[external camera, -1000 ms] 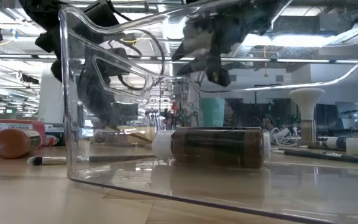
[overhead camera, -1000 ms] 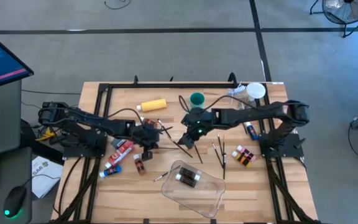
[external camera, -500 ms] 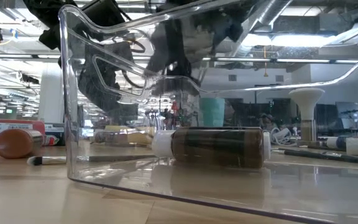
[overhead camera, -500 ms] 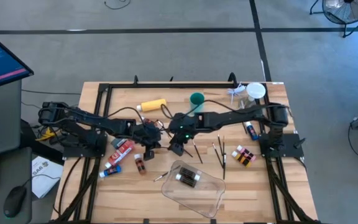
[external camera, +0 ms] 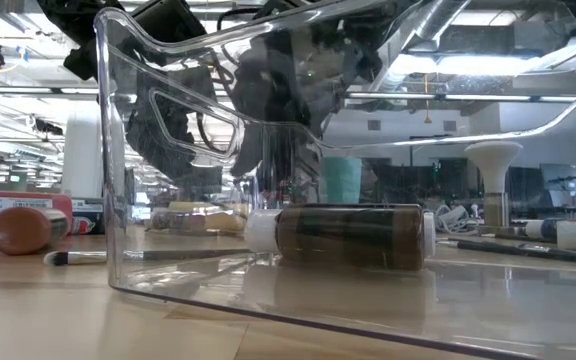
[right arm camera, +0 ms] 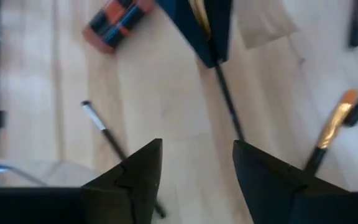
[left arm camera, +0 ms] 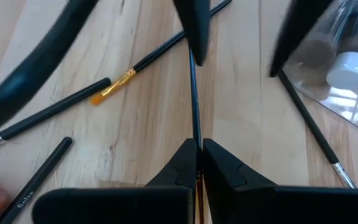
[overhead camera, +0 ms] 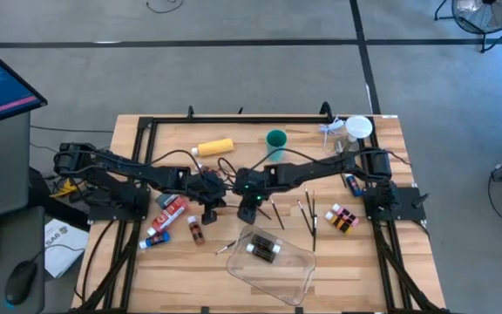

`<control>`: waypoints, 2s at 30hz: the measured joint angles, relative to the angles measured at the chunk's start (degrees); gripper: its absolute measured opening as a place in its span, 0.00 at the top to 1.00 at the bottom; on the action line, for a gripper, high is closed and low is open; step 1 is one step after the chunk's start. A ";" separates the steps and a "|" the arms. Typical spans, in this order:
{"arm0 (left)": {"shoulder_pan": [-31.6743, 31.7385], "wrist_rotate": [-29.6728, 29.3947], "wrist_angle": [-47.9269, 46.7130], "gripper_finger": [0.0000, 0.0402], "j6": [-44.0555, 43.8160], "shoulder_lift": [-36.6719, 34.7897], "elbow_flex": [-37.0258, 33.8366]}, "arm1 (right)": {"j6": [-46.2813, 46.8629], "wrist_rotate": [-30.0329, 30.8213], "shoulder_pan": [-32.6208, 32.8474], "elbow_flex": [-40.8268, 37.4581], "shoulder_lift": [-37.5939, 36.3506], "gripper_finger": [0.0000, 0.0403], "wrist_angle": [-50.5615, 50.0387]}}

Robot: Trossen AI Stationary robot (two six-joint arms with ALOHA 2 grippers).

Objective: Pick & Place Paint Supplies
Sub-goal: Put the gold paint brush into the green cup

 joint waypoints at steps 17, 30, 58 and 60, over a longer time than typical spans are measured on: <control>0.00 0.08 0.78 1.00 -1.16 0.00 0.00 | -5.99 5.23 -0.17 0.00 0.02 0.56 0.99; 0.00 0.06 1.83 1.00 -1.39 -0.07 0.09 | -7.35 3.44 -0.06 0.09 3.72 0.50 2.46; 3.27 0.10 1.35 0.95 -2.92 -1.62 0.38 | -0.94 3.17 -0.93 -0.11 5.81 1.00 -0.69; 3.91 -0.18 1.86 0.94 -3.29 -2.44 0.39 | -0.94 3.19 -0.99 0.25 5.81 1.00 -0.94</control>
